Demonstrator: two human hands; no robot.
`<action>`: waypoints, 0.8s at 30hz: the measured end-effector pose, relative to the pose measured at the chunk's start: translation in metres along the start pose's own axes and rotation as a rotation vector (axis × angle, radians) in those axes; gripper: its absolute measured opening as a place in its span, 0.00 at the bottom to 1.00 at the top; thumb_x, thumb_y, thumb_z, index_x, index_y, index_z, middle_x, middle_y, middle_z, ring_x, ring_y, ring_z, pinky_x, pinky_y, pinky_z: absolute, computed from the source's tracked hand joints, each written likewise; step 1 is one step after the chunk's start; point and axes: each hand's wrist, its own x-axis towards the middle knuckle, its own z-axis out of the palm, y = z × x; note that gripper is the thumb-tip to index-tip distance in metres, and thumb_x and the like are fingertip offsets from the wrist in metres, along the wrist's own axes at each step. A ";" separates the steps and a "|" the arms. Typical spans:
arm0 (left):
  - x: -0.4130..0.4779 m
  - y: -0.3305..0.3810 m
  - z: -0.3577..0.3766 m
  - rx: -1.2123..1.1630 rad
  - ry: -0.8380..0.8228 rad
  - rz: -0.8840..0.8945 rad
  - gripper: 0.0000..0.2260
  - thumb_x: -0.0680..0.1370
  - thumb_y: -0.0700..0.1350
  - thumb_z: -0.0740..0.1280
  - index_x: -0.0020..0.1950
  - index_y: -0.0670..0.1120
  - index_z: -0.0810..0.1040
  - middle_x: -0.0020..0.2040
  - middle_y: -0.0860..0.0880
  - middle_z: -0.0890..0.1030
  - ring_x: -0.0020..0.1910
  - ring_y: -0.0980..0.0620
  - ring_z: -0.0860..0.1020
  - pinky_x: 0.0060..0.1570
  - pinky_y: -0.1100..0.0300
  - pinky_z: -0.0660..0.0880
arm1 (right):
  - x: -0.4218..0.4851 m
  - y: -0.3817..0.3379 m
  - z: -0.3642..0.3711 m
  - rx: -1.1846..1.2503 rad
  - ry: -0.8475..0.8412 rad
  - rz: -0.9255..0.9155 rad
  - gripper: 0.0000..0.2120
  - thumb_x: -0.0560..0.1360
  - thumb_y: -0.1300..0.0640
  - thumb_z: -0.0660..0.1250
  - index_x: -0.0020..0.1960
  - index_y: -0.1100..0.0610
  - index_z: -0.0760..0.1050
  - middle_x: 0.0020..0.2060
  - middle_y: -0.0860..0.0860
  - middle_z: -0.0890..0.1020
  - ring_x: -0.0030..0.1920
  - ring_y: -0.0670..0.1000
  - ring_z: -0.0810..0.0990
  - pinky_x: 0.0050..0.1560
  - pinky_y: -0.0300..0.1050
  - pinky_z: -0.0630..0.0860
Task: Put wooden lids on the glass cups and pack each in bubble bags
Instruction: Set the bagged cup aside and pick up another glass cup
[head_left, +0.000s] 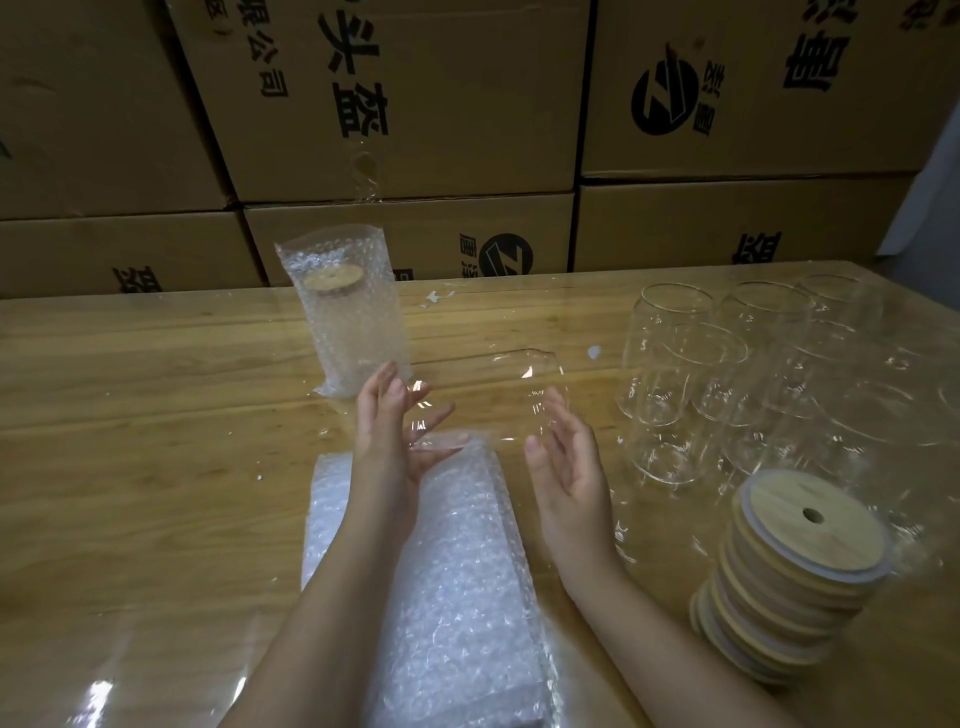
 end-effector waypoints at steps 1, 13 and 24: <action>-0.001 0.000 0.000 0.017 -0.003 0.021 0.20 0.71 0.61 0.67 0.62 0.62 0.72 0.61 0.44 0.76 0.55 0.43 0.81 0.38 0.50 0.82 | -0.001 0.000 0.000 -0.006 0.000 0.003 0.23 0.75 0.49 0.62 0.69 0.50 0.66 0.70 0.41 0.68 0.71 0.39 0.65 0.71 0.37 0.63; -0.003 0.002 -0.001 0.262 -0.038 0.129 0.18 0.69 0.65 0.65 0.59 0.74 0.71 0.59 0.50 0.78 0.53 0.49 0.82 0.35 0.57 0.80 | -0.004 -0.004 -0.002 -0.064 0.004 -0.075 0.26 0.78 0.44 0.56 0.75 0.45 0.57 0.74 0.37 0.62 0.74 0.39 0.59 0.71 0.34 0.59; -0.001 0.005 -0.002 0.191 -0.024 0.072 0.17 0.70 0.65 0.63 0.59 0.70 0.73 0.56 0.46 0.80 0.48 0.46 0.84 0.30 0.56 0.79 | 0.002 -0.006 -0.004 -0.006 -0.055 0.071 0.25 0.74 0.35 0.49 0.70 0.37 0.58 0.71 0.32 0.61 0.70 0.30 0.59 0.63 0.21 0.57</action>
